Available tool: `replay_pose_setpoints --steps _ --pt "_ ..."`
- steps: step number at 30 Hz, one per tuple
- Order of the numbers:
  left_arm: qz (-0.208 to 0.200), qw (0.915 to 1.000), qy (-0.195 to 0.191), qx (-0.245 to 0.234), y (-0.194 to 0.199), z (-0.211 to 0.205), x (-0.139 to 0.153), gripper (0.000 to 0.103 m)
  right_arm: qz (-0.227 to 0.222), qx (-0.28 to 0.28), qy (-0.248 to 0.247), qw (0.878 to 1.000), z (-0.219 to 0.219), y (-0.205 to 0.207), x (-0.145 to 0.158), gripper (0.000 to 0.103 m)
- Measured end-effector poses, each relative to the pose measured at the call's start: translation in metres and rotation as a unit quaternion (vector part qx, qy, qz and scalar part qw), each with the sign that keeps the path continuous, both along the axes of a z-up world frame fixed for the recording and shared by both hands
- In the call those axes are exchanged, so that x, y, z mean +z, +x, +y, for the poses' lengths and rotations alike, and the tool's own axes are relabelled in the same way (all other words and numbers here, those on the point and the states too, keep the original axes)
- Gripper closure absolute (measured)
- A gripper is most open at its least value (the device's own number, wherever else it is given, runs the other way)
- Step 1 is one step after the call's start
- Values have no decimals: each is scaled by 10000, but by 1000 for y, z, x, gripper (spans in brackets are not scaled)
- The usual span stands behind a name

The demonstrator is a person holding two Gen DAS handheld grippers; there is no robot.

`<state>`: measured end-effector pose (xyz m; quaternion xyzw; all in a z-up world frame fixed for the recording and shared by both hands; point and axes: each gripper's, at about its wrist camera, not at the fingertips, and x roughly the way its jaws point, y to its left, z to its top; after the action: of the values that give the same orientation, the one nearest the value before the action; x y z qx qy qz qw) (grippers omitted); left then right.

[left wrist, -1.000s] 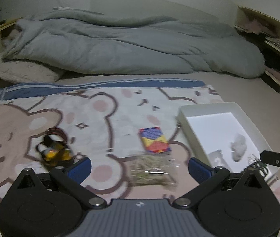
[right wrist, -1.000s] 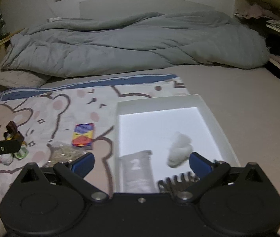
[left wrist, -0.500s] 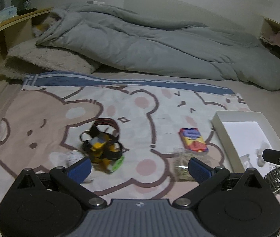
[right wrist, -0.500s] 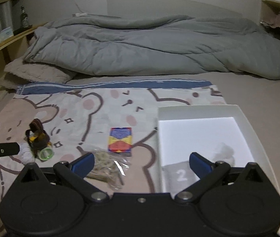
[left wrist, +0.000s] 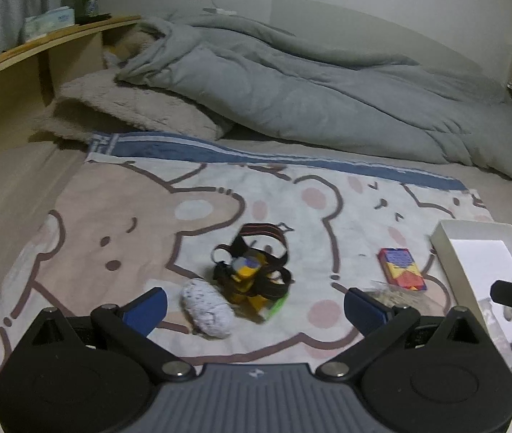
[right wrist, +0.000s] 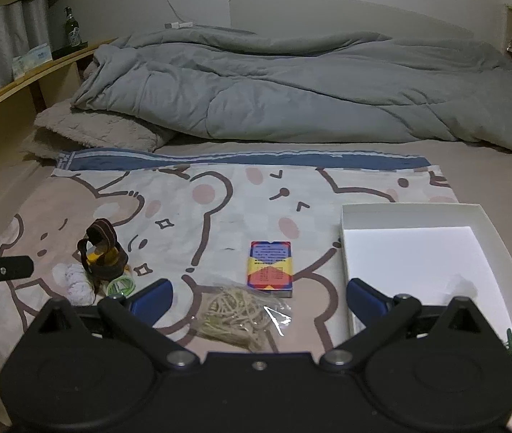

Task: Organize objects
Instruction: 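Withdraw both tools from the box back over the bed, then grasp the bag of beige cords with the right tool while the left tool grasps the grey knitted ball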

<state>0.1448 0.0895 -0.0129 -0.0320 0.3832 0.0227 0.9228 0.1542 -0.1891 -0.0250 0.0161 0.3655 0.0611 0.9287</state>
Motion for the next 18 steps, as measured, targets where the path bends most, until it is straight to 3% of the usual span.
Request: replay_pose_setpoints --steps 9,14,18 --pt "-140 9996 192 141 5 11 0 0 -80 -23 -56 9999 10 8 -6 0" --pt "-142 9992 320 195 10 18 -2 0 -172 -297 -149 9993 11 15 -10 0" --pt "-64 9993 111 364 17 32 -8 0 -355 -372 -141 9986 9 18 -14 0"
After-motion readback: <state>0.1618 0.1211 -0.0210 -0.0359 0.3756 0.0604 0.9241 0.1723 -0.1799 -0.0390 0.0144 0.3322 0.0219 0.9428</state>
